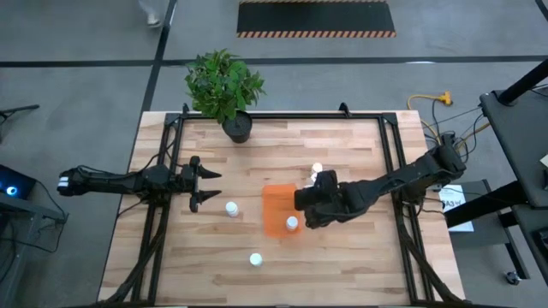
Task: Pick and place pill bottles into a basket
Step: Put the white pill bottle into the orange container
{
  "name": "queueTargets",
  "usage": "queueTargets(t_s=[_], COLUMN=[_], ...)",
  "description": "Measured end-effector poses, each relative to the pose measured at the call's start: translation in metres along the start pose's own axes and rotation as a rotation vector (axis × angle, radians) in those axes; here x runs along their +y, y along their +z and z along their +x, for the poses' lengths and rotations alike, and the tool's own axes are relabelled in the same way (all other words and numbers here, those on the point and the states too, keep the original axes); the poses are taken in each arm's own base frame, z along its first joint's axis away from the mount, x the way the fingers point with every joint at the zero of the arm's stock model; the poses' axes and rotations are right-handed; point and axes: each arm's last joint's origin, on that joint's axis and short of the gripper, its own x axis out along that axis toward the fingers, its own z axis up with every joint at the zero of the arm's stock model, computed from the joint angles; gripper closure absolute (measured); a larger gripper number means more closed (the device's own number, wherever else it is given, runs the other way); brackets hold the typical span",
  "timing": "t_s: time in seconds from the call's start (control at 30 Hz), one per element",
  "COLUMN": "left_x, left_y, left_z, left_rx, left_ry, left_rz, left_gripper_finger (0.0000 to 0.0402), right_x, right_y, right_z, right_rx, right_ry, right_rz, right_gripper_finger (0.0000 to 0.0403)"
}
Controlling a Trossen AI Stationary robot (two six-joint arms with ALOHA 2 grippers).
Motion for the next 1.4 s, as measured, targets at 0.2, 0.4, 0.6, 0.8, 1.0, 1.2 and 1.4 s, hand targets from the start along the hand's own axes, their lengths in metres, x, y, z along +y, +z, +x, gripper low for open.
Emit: queueTargets(t_s=[0.2,0.4,0.6,0.8,1.0,1.2,1.4], left_x=[0.0,0.0,0.0,0.0,0.0,0.0,0.0], left_y=[0.0,0.0,0.0,0.0,0.0,0.0,0.0], left_z=[0.0,0.0,0.0,0.0,0.0,0.0,0.0], left_rx=[-0.001,0.0,0.001,0.004,0.001,0.002,0.003], left_ry=[0.0,0.0,0.0,0.0,0.0,0.0,0.001], left_rz=[0.0,0.0,0.0,0.0,0.0,0.0,0.0], left_gripper_finger=[0.0134,0.0134,0.0134,0.0134,0.0134,0.0134,0.0134], right_x=[0.008,0.017,0.007,-0.024,-0.052,-0.056,-0.048], right_y=[-0.002,-0.003,-0.005,0.0,0.002,0.005,0.006], right_z=[0.001,-0.001,-0.001,-0.001,-0.002,0.003,0.016], right_rx=[-0.065,-0.044,-0.034,-0.036,-0.053,-0.089,-0.15], right_ry=[0.077,0.204,0.498,0.905,0.953,0.997,1.029], right_rz=[-0.174,-0.325,-0.394,-0.438,-0.558,-0.595,-0.587], right_gripper_finger=[0.0273,0.0273,0.0273,0.0273,0.0273,0.0273,0.0273])
